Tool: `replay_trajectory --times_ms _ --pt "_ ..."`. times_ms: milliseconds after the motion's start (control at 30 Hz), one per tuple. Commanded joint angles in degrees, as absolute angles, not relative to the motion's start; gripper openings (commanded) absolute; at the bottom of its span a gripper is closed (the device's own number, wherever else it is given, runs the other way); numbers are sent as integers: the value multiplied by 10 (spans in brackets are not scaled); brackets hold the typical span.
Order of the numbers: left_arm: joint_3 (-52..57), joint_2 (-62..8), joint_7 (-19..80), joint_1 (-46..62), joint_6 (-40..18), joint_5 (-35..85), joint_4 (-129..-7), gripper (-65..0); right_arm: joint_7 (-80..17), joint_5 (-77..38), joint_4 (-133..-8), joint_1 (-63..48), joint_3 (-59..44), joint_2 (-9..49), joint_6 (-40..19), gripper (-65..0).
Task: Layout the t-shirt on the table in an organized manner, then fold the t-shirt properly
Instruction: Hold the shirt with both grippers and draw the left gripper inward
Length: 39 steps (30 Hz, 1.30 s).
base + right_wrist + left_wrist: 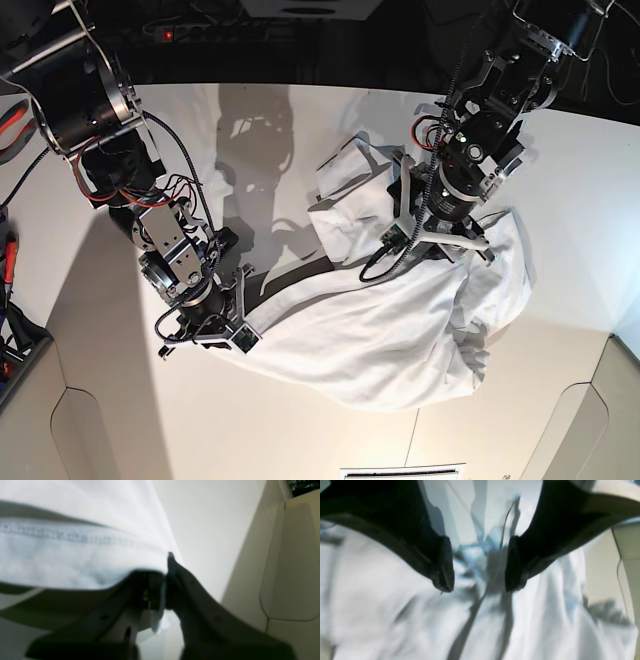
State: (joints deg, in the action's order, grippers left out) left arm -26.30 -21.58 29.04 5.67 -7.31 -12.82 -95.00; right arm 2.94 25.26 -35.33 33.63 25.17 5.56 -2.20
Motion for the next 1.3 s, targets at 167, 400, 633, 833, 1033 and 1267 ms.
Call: replay_trajectory --times_ms 167,400,633,833,1033,1267 --pt "-301 -217 250 40 70 -233 -939 -291 39 250 -361 354 250 55 -15 -650" --pt "-308 -198 251 8 84 -238 -830 -291 39 229 -361 354 250 55 -15 -650" --pt "-309 -189 285 10 83 -238 -849 -291 39 229 -361 354 250 55 -15 -650" --pt "-309 -187 294 10 40 -179 -889 -291 39 229 -361 354 250 55 -15 -650" --pt "-308 -181 255 8 39 -160 -889 -291 39 229 -361 354 250 55 -15 -650" --pt "-308 -168 252 8 95 -187 -885 -291 39 229 -361 354 250 55 -15 -650"
